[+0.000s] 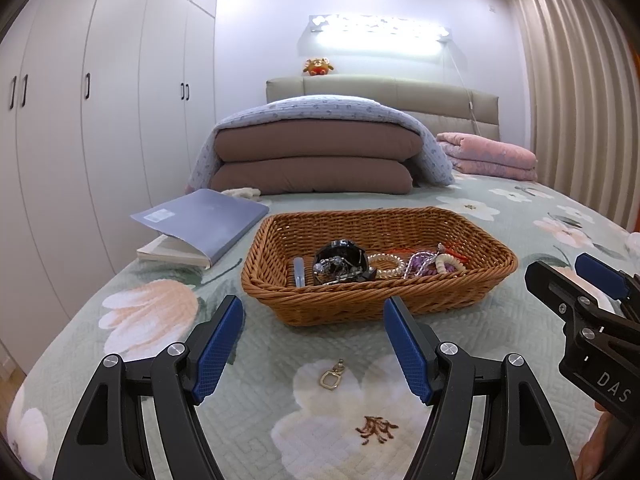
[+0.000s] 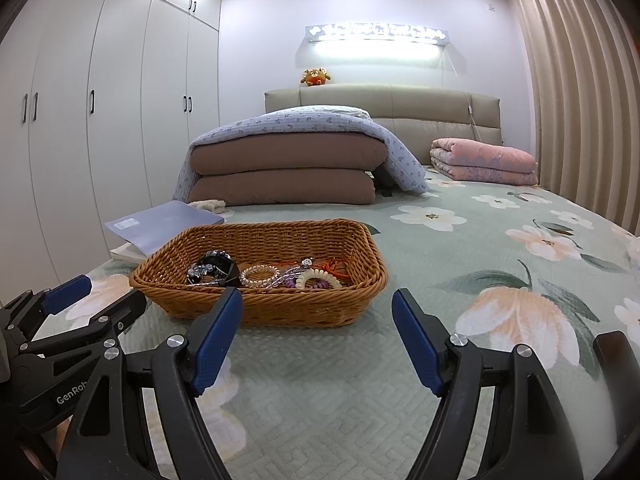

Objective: Organize jewelry

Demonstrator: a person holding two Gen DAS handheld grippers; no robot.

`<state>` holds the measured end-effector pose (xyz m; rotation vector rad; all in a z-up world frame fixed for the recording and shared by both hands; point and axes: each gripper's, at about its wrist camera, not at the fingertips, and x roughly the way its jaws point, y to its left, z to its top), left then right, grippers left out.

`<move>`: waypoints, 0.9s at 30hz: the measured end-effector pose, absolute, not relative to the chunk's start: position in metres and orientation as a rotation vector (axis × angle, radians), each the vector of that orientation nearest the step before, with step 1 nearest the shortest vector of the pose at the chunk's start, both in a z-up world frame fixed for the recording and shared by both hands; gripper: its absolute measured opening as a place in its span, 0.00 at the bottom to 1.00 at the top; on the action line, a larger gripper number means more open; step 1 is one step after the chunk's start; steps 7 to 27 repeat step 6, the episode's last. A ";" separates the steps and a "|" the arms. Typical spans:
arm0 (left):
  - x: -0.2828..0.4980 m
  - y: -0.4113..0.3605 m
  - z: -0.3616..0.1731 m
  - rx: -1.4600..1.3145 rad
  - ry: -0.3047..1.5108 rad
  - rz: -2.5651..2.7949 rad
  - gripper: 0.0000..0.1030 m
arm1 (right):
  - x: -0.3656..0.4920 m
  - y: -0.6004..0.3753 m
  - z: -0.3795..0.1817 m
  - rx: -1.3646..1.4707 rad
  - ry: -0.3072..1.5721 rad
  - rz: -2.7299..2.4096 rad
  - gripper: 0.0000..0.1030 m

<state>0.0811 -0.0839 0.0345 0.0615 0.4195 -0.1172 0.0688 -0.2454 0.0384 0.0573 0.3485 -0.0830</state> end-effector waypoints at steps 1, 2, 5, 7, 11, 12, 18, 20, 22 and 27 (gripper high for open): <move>0.081 -0.084 0.034 0.061 0.419 -0.113 0.72 | 0.069 -0.245 0.038 0.057 0.349 -0.083 0.77; 0.081 -0.084 0.034 0.061 0.416 -0.107 0.72 | 0.069 -0.245 0.038 0.057 0.349 -0.083 0.77; 0.078 -0.083 0.036 0.068 0.393 -0.085 0.72 | 0.069 -0.245 0.039 0.057 0.348 -0.083 0.77; 0.077 -0.082 0.037 0.071 0.391 -0.083 0.72 | 0.069 -0.245 0.038 0.057 0.348 -0.083 0.77; 0.077 -0.082 0.037 0.071 0.391 -0.083 0.72 | 0.069 -0.245 0.038 0.057 0.348 -0.083 0.77; 0.077 -0.082 0.037 0.071 0.391 -0.083 0.72 | 0.069 -0.245 0.038 0.057 0.348 -0.083 0.77; 0.077 -0.082 0.037 0.071 0.391 -0.083 0.72 | 0.069 -0.245 0.038 0.057 0.348 -0.083 0.77; 0.077 -0.082 0.037 0.071 0.391 -0.083 0.72 | 0.069 -0.245 0.038 0.057 0.348 -0.083 0.77; 0.077 -0.082 0.037 0.071 0.391 -0.083 0.72 | 0.069 -0.245 0.038 0.057 0.348 -0.083 0.77; 0.077 -0.082 0.037 0.071 0.391 -0.083 0.72 | 0.069 -0.245 0.038 0.057 0.348 -0.083 0.77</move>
